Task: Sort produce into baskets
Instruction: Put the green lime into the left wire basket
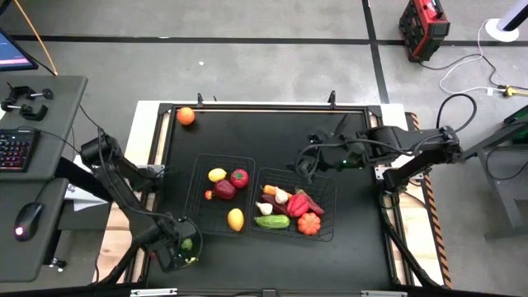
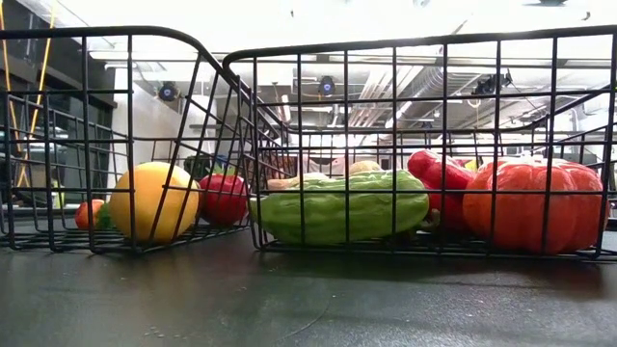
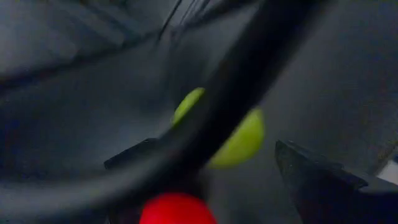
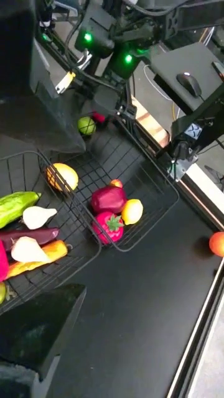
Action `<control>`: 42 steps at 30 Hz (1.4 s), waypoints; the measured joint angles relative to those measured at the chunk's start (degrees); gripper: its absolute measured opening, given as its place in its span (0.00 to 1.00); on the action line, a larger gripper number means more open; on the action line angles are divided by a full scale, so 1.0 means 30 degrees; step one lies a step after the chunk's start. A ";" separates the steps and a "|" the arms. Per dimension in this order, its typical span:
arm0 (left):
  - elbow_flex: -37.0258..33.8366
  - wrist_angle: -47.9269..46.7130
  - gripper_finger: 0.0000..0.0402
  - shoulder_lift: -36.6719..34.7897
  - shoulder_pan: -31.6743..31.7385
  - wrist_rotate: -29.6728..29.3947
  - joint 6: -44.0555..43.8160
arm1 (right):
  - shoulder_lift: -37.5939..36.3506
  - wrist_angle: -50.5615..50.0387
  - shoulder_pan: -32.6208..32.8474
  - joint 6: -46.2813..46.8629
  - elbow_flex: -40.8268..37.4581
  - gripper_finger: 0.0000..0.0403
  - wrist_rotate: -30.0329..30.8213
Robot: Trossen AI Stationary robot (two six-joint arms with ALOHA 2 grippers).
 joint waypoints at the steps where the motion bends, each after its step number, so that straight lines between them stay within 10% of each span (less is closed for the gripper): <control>1: 0.0007 0.0227 0.79 0.0188 -0.0061 -0.0546 0.0015 | 0.0043 0.0007 0.0000 -0.0004 0.0000 0.88 0.0011; 33: 0.0556 -0.1780 0.79 0.1106 -0.0706 -0.0720 -0.1023 | 0.0083 0.0000 -0.0124 0.1141 0.0000 0.88 0.0163; 42: 0.2019 -0.2768 0.79 0.1105 -0.1897 -0.4229 -0.1213 | 0.0077 0.0000 -0.0124 0.1053 0.0000 0.88 0.0230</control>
